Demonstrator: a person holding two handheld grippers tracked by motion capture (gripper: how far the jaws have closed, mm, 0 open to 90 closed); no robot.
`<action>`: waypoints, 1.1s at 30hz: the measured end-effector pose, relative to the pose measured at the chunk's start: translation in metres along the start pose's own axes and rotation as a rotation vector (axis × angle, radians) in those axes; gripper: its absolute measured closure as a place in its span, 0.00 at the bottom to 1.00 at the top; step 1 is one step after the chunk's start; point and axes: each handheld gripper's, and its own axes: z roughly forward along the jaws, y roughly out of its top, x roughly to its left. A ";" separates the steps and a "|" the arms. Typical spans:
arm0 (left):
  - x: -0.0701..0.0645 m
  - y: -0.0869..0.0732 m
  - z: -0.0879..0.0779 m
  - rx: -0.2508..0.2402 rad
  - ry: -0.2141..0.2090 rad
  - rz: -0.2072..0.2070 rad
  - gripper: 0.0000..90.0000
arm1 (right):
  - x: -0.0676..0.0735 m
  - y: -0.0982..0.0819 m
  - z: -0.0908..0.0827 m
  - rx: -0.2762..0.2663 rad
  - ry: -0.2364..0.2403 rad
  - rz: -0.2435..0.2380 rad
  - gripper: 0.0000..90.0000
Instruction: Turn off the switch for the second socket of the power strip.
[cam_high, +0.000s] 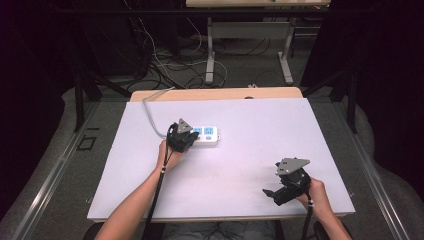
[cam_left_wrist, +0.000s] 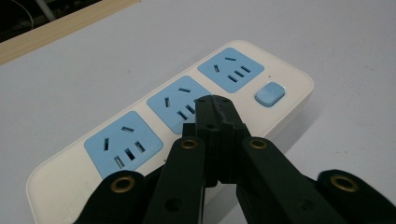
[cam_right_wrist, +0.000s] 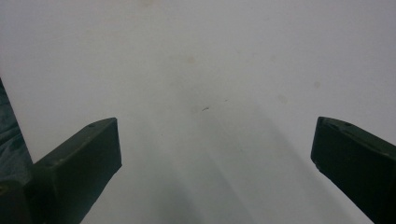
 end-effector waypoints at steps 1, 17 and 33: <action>0.000 0.000 0.000 -0.004 0.003 0.002 1.00 | 0.000 0.000 0.000 0.000 0.001 0.000 0.01; -0.001 0.004 -0.003 0.002 -0.009 0.009 1.00 | 0.000 0.001 0.001 0.004 0.008 -0.005 0.01; 0.008 0.017 -0.015 0.024 0.011 -0.057 0.28 | 0.001 0.001 0.000 0.013 0.010 -0.002 0.01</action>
